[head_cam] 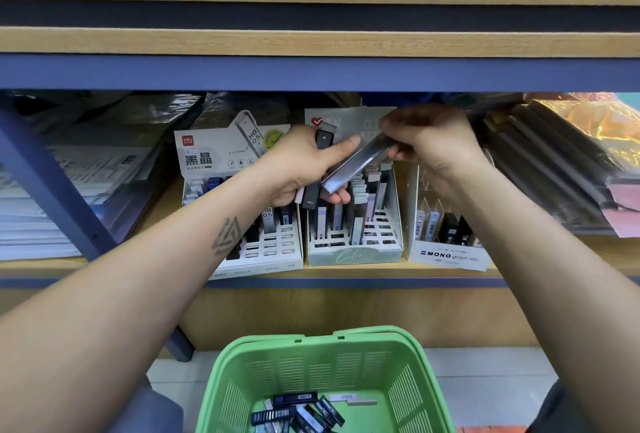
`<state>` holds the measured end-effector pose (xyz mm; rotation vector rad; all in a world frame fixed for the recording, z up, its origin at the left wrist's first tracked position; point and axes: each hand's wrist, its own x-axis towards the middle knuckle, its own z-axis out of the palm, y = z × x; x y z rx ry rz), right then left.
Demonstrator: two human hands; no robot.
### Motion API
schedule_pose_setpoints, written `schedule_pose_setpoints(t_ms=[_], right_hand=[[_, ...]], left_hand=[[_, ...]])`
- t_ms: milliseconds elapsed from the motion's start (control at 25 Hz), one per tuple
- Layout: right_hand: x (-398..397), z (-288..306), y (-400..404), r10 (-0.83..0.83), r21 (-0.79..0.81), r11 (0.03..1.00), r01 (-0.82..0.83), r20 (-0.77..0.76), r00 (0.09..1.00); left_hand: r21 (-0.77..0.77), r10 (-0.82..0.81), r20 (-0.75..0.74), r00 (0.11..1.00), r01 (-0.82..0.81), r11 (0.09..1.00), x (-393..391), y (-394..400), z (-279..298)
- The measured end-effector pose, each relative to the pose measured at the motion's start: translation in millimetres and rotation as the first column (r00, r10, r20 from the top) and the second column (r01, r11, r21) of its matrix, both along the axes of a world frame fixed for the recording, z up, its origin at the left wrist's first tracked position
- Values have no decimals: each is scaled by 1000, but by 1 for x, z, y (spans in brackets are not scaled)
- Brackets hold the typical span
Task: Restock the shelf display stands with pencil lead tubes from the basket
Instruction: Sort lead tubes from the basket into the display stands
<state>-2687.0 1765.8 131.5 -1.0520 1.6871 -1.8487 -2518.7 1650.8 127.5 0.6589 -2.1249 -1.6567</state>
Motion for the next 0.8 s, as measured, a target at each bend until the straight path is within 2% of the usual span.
schedule_pose_setpoints(t_ms=[80,160,360,440,520,600,720,800], right_hand=[[-13,4,5,-51,-20,998,52,58,997],[-24,8,12,-27,4,1000,27,87,996],[-36,8,27,183,41,979,-198,241,953],[-38,8,30,247,104,956,-276,229,942],[-38,7,31,255,166,948,-271,114,960],[-36,3,28,193,259,954,-154,-136,972],[-33,-6,17,67,314,945,93,-465,883],[-33,-13,11,52,347,920,183,-570,820]], left_hand=[[-13,26,-12,1000,-27,1000,0,-2,-2],[-85,29,0,1000,-29,996,-1,-3,-3],[-125,24,0,1000,-24,992,-5,-1,-5],[-124,34,4,999,-33,992,-6,-2,-6],[-126,36,6,999,-35,991,-7,-4,-8],[-127,29,6,1000,-28,992,-8,-4,-9],[-129,34,16,999,-32,991,-10,-5,-10],[-131,38,18,999,-36,991,-11,-5,-10]])
